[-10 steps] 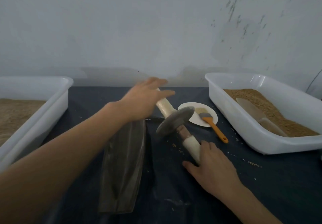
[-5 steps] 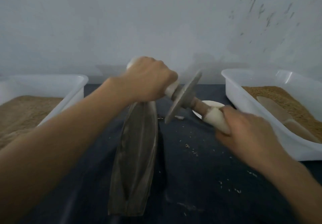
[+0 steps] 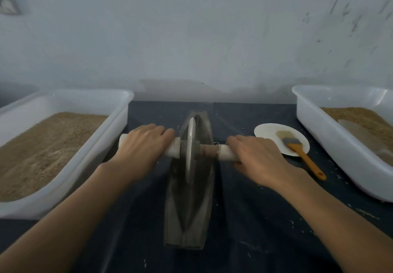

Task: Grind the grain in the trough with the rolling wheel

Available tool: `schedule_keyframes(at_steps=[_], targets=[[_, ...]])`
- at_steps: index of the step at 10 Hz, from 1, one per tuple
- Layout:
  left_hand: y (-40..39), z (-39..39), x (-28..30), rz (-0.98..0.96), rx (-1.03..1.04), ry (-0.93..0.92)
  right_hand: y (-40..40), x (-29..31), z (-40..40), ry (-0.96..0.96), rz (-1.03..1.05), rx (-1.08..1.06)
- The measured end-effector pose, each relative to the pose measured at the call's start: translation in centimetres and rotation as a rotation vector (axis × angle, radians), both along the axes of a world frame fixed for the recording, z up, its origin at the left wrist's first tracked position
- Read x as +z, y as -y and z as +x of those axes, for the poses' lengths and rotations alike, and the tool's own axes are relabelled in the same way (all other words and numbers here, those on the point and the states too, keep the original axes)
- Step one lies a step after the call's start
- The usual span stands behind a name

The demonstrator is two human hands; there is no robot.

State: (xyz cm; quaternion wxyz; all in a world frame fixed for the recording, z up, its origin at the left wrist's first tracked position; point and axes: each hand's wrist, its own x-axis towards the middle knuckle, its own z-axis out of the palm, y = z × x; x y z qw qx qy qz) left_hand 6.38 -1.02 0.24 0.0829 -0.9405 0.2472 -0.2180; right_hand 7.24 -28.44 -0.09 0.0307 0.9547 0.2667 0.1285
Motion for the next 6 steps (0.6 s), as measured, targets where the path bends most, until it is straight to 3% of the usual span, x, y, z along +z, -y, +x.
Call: schedule_keyframes(at_steps=[5,6], targets=[[0.3,-0.3,-1.9,-0.012,0.005,0.067,0.2,0.5,-1.2,0.045,-0.053,0.04],[-1.2,-1.9,-1.8,-0.093,0.093,0.045,2.4,2.9,-3.3,0.059,0.386,0.101]])
